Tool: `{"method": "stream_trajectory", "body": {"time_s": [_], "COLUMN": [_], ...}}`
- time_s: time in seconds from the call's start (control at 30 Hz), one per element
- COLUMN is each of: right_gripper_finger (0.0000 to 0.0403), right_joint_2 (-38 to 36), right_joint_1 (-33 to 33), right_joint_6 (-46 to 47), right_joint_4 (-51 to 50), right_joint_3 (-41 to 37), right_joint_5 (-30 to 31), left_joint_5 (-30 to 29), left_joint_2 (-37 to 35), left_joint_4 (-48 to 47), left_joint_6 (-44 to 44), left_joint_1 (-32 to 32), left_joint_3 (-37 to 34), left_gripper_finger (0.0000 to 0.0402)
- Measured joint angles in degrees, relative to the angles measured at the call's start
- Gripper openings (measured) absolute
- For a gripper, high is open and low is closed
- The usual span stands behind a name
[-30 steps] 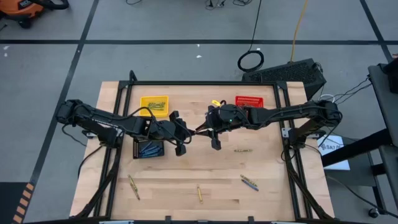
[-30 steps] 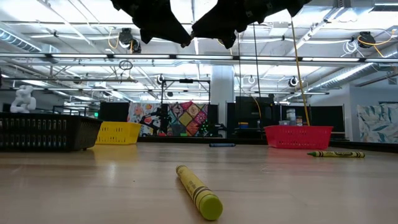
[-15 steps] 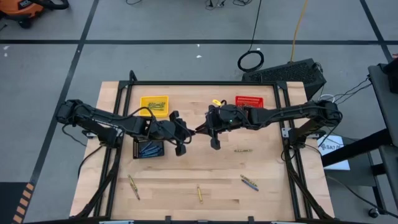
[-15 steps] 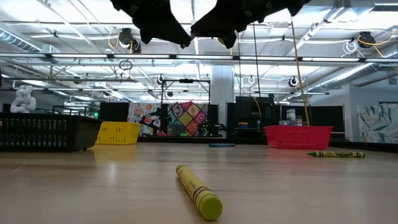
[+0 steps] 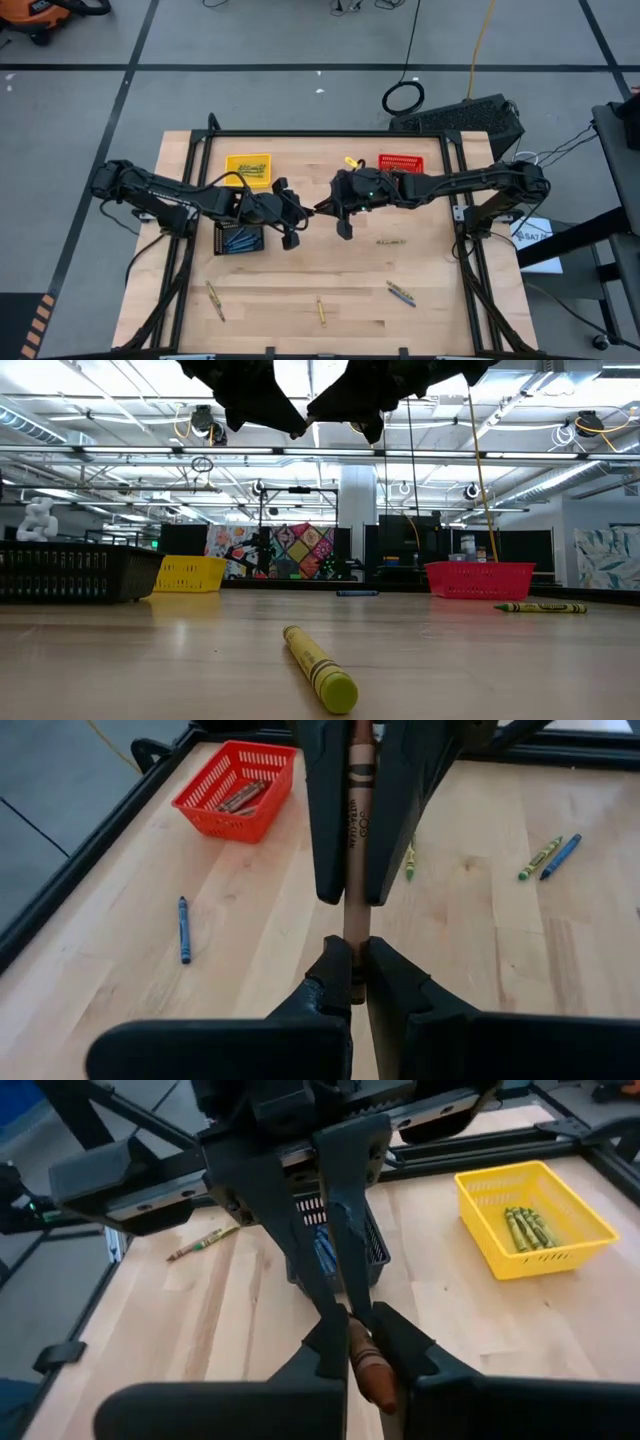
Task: Sort crayons
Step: Put the brown crayon into the red bin
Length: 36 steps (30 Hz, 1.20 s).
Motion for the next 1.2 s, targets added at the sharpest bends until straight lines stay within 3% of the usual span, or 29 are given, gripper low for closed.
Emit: {"method": "stream_trajectory", "body": {"time_s": [0.67, 1.0, 1.2], "right_gripper_finger": [0.0, 0.0, 0.0], "right_joint_2": [0.0, 0.02, 0.0], "right_joint_1": [-0.04, -0.04, -1.31], "right_joint_6": [3.42, 3.42, 2.96], "right_joint_4": [-0.04, -0.09, -4.92], "right_joint_3": [0.0, 0.0, 0.0], "right_joint_5": [-1.42, -1.3, 2.99], "left_joint_5": [0.02, 0.0, -0.19], "left_joint_2": [0.0, 0.0, 0.0], "left_joint_4": [0.04, 0.19, -2.57], "left_joint_6": [2.15, 2.28, 2.26], "left_joint_1": [0.0, 0.0, 0.0], "left_joint_3": [0.0, 0.0, 0.0], "left_gripper_finger": [0.001, 0.0079, 0.0088]}}
